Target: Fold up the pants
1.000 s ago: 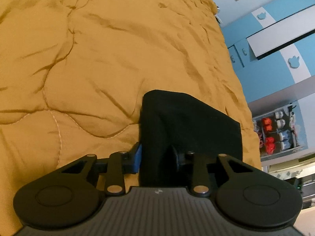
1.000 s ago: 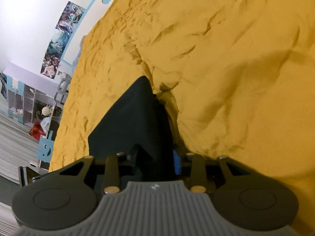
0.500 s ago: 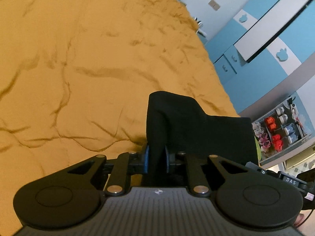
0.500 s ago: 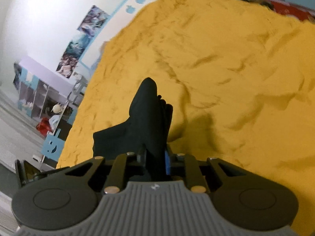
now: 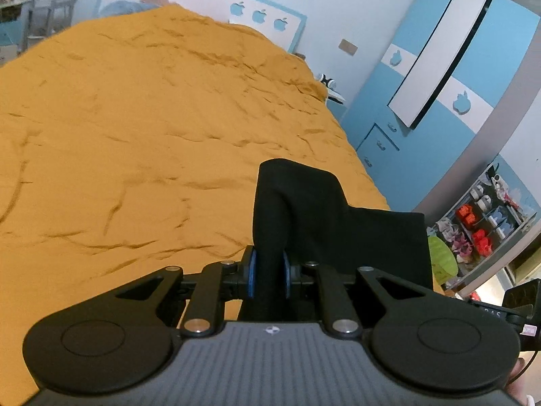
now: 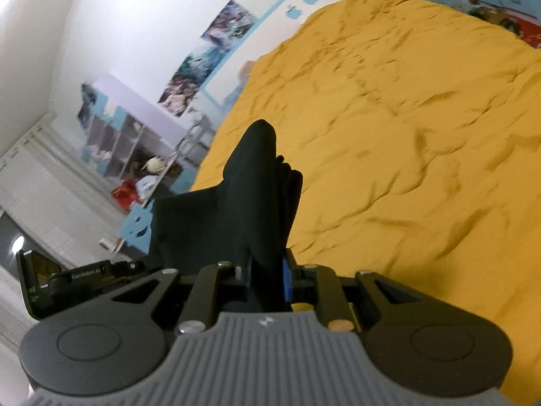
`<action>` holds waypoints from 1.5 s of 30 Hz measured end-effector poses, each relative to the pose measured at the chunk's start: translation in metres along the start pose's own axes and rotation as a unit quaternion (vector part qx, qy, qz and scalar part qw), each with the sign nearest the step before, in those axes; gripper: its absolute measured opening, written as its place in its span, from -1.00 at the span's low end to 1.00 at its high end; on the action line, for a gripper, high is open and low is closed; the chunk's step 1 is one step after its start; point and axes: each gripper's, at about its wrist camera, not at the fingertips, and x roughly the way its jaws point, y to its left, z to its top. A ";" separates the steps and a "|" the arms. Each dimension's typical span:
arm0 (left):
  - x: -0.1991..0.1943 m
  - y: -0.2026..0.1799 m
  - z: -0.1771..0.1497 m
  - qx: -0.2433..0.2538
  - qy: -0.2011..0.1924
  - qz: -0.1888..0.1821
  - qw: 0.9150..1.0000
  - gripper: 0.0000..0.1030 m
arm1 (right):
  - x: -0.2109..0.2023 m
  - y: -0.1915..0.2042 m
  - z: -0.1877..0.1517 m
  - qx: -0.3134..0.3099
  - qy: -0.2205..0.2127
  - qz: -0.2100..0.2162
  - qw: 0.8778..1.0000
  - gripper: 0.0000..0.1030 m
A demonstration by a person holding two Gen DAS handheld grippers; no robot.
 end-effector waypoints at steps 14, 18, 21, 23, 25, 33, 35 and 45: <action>-0.018 0.057 -0.058 -0.037 0.031 0.027 0.998 -0.67 | 0.029 0.013 -0.089 0.023 0.065 -0.003 0.998 -0.76; 0.012 0.071 -0.058 -0.054 0.043 0.020 0.997 -0.67 | 0.044 0.005 -0.088 0.017 0.068 -0.026 0.997 -0.76; 0.031 0.084 -0.057 -0.060 0.051 0.020 0.997 -0.67 | 0.060 -0.006 -0.080 0.023 0.073 -0.033 0.997 -0.76; 0.045 0.095 -0.058 -0.070 0.061 0.018 0.996 -0.67 | 0.071 -0.016 -0.076 0.025 0.077 -0.043 0.996 -0.76; 0.062 0.107 -0.061 -0.081 0.072 0.017 0.994 -0.67 | 0.082 -0.025 -0.073 0.030 0.082 -0.048 0.995 -0.76; 0.100 0.145 -0.089 -0.125 0.113 0.018 0.986 -0.65 | 0.110 -0.072 -0.083 0.070 0.106 -0.063 0.990 -0.77; 0.100 0.150 -0.091 -0.131 0.116 0.010 0.985 -0.63 | 0.112 -0.071 -0.083 0.062 0.109 -0.064 0.990 -0.77; 0.082 0.133 -0.053 -0.095 0.071 -0.018 0.993 -0.62 | 0.108 -0.029 -0.045 -0.092 0.053 -0.100 0.989 -0.72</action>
